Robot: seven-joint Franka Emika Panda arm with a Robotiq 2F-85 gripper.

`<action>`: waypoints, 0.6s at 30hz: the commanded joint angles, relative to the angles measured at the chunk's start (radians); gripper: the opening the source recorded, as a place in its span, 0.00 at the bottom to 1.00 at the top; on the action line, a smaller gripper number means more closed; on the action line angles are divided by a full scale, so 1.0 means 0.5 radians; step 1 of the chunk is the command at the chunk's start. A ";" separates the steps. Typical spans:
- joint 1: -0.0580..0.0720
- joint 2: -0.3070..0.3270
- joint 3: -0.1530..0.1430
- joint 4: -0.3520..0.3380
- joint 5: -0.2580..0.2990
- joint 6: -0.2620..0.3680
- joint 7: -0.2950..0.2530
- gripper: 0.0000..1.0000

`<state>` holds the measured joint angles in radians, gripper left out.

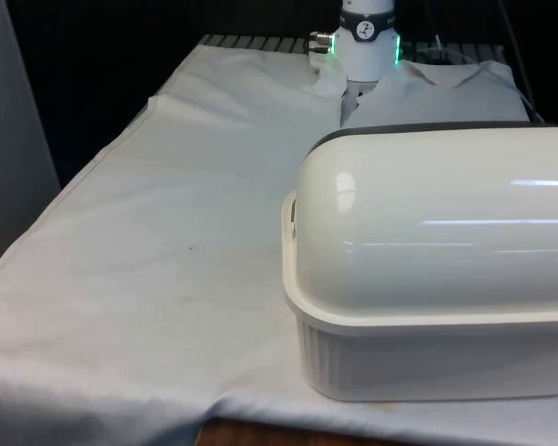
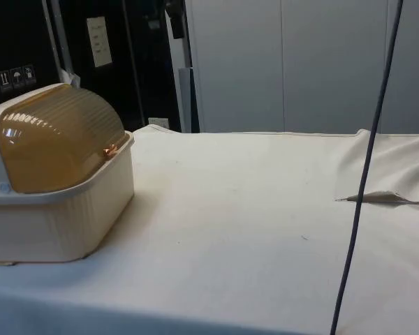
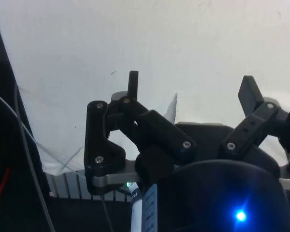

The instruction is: Open the lid, then close it.

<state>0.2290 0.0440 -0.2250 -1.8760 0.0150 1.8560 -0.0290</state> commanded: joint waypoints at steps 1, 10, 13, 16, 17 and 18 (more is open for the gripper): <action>0.010 -0.008 0.012 -0.026 0.000 0.030 0.020 1.00; 0.014 -0.052 0.068 -0.158 -0.006 0.162 0.062 1.00; 0.014 -0.062 0.078 -0.190 -0.006 0.198 0.068 1.00; 0.014 -0.068 0.102 -0.252 -0.004 0.280 0.076 1.00; 0.014 -0.064 0.108 -0.264 -0.002 0.300 0.080 1.00; 0.016 -0.060 0.114 -0.274 -0.002 0.322 0.086 1.00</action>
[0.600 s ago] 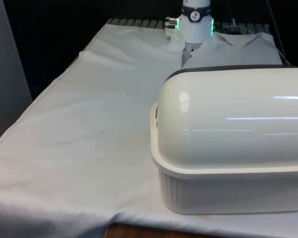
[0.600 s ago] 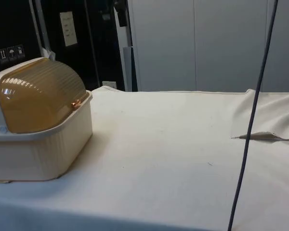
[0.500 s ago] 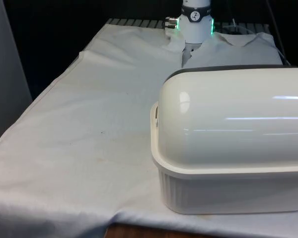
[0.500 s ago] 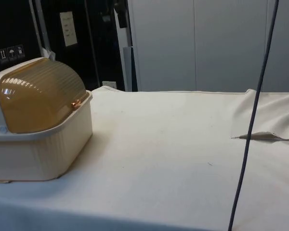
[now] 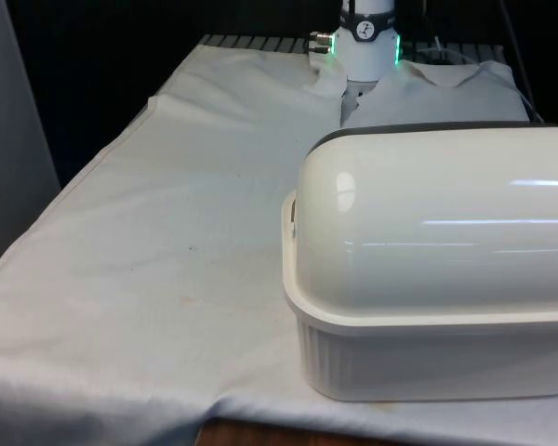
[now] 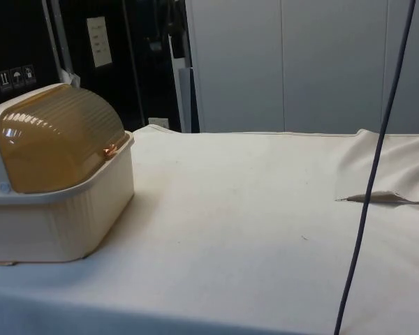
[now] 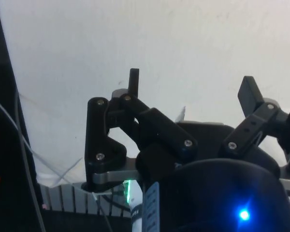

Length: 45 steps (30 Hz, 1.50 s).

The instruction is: Open the lid, then close it.

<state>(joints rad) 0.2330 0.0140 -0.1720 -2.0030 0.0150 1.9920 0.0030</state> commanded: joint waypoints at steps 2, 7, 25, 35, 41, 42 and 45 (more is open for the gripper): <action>0.008 0.002 0.014 -0.030 -0.002 0.068 0.026 1.00; 0.008 0.040 0.052 -0.066 -0.006 0.174 0.056 1.00; 0.012 0.166 0.106 -0.106 -0.012 0.476 0.090 1.00; 0.010 0.212 0.136 -0.150 0.000 0.630 0.082 1.00; 0.014 0.246 0.146 -0.186 -0.020 0.772 0.108 1.00; 0.014 0.256 0.144 -0.200 -0.028 0.812 0.110 1.00; 0.014 0.268 0.142 -0.214 -0.038 0.854 0.114 1.00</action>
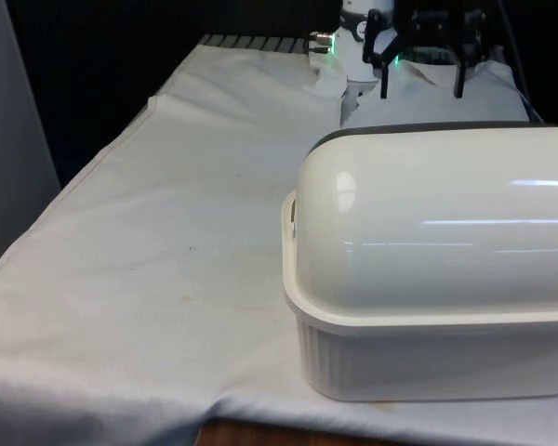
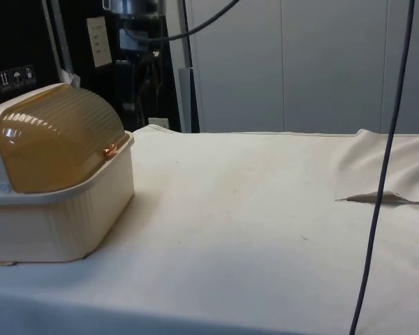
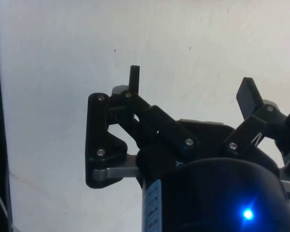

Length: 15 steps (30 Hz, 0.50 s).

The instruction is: Open the lid, then close it.

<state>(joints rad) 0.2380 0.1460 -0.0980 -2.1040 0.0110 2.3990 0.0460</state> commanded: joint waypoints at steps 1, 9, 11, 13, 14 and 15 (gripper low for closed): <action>0.006 0.010 -0.006 -0.016 -0.034 0.058 0.030 1.00; 0.006 0.058 -0.014 -0.048 -0.064 0.210 0.048 1.00; 0.006 0.072 -0.014 -0.058 -0.070 0.248 0.052 1.00; 0.006 0.086 -0.016 -0.066 -0.072 0.284 0.054 1.00; 0.006 0.102 -0.016 -0.074 -0.074 0.324 0.054 1.00; 0.008 0.110 -0.018 -0.080 -0.076 0.344 0.054 1.00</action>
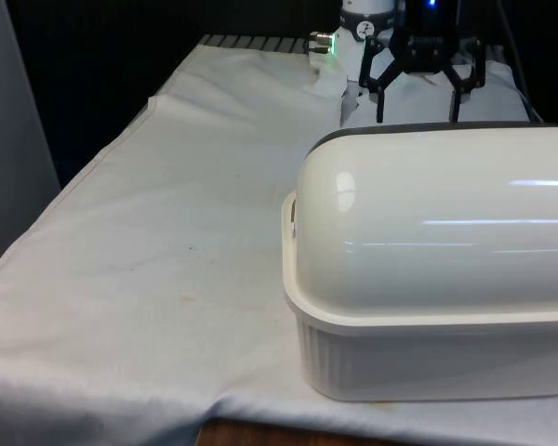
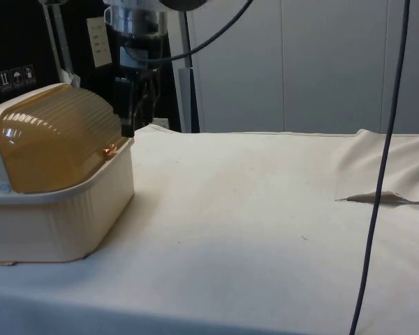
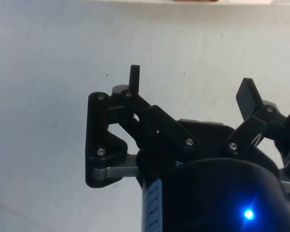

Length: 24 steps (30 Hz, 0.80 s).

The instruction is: Open the lid, then close it.

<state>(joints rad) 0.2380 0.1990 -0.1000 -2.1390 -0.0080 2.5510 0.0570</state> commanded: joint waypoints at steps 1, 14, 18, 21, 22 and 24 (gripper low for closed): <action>0.008 0.012 -0.014 -0.014 -0.038 0.060 0.032 1.00; 0.008 0.154 -0.024 0.000 -0.034 0.280 0.024 1.00; 0.004 0.196 -0.022 0.030 -0.022 0.304 0.018 1.00; 0.000 0.218 -0.020 0.056 -0.014 0.302 0.012 1.00; 0.000 0.222 -0.020 0.062 -0.012 0.302 0.012 1.00; -0.002 0.230 -0.020 0.072 -0.010 0.302 0.010 1.00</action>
<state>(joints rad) 0.2360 0.3120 -0.1070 -2.1050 -0.0100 2.6980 0.0570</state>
